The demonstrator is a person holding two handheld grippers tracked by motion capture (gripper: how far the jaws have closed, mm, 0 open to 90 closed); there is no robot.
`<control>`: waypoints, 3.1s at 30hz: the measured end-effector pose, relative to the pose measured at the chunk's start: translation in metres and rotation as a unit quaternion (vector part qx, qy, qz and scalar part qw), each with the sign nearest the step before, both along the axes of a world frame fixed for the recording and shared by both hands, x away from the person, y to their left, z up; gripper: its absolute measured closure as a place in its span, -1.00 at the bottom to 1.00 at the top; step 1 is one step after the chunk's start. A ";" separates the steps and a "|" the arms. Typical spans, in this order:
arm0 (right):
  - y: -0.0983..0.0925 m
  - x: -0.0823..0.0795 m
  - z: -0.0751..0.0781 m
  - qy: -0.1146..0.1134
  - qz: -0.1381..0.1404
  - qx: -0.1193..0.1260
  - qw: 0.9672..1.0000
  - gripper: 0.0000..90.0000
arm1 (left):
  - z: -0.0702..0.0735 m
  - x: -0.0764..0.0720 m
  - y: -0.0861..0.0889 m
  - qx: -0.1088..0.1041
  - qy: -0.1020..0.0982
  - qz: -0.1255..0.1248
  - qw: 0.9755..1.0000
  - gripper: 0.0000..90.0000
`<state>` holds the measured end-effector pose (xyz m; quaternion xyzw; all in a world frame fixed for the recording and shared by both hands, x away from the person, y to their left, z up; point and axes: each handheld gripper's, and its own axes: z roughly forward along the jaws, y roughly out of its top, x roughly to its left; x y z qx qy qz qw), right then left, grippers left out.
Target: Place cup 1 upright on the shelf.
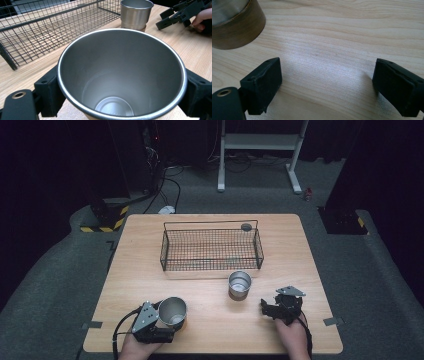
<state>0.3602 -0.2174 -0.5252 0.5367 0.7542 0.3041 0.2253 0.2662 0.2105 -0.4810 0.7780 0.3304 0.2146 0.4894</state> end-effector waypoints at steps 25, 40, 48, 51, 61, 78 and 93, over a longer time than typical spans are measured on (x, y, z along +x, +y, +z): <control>0.000 0.000 0.000 0.000 -0.001 0.000 1.000 -0.80 | -0.002 0.005 0.007 -0.010 -0.012 0.016 1.000 -0.70; 0.000 0.000 0.000 0.000 0.000 0.000 1.000 -0.80 | -0.001 0.011 0.015 -0.032 -0.013 0.036 0.999 -0.70; 0.000 0.000 0.000 0.000 0.000 0.000 1.000 -0.80 | 0.000 0.016 0.013 -0.029 -0.018 0.044 0.998 -0.70; 0.000 0.000 0.000 0.000 0.000 0.000 1.000 -0.80 | 0.000 0.018 0.012 -0.024 -0.020 0.044 0.999 -0.70; 0.000 0.000 0.000 0.000 0.000 0.000 1.000 -0.80 | 0.003 0.020 0.013 -0.029 -0.031 0.047 0.998 -0.70; -0.002 0.003 0.000 0.002 0.019 0.000 1.000 -0.80 | 0.010 0.034 0.005 -0.014 -0.026 0.062 0.998 -0.69; -0.006 0.002 0.000 0.002 0.032 0.000 0.999 -0.79 | 0.020 0.046 -0.001 -0.012 -0.023 0.058 0.998 -0.69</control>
